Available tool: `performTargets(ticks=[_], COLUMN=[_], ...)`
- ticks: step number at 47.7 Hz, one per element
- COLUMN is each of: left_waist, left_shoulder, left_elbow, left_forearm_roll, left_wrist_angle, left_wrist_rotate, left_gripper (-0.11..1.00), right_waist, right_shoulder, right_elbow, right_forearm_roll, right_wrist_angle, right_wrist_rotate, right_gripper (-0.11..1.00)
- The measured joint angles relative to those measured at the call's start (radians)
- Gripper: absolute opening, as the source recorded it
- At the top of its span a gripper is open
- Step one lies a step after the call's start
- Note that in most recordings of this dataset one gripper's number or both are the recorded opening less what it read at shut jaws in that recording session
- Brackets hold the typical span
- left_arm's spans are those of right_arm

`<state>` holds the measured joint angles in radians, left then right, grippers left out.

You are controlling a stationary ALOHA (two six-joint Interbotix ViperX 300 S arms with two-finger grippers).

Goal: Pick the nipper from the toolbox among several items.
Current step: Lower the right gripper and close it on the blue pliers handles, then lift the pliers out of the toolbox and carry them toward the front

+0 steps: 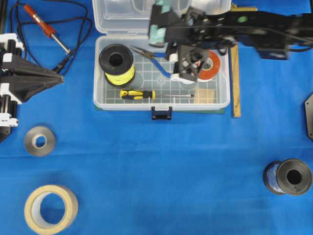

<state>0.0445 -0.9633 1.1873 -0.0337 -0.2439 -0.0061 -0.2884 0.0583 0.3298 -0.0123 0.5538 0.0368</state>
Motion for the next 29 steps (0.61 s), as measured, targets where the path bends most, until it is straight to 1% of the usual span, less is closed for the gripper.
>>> performTargets(ticks=[8,14,21,29], left_waist=[0.000,0.000,0.002,0.006], left_shoulder=[0.000,0.000,0.000,0.000], left_elbow=[0.000,0.000,0.000,0.000], left_forearm_roll=[0.000,0.000,0.000,0.000], left_wrist_angle=[0.000,-0.002,0.000,0.000], left_wrist_rotate=[0.000,0.000,-0.002,0.000], left_gripper=[0.00,0.00,0.00,0.00], right_waist=[0.000,0.031,0.121,0.242], right_shoulder=[-0.127,-0.213,-0.284,-0.305], right_elbow=[0.038,0.091,0.152,0.193], right_forearm_roll=[-0.002,-0.003,-0.002,0.000], right_wrist_angle=[0.006,-0.008,-0.077,-0.147], right_wrist_rotate=[0.009,0.017,0.035,0.067], right_gripper=[0.13,0.13,0.13,0.13])
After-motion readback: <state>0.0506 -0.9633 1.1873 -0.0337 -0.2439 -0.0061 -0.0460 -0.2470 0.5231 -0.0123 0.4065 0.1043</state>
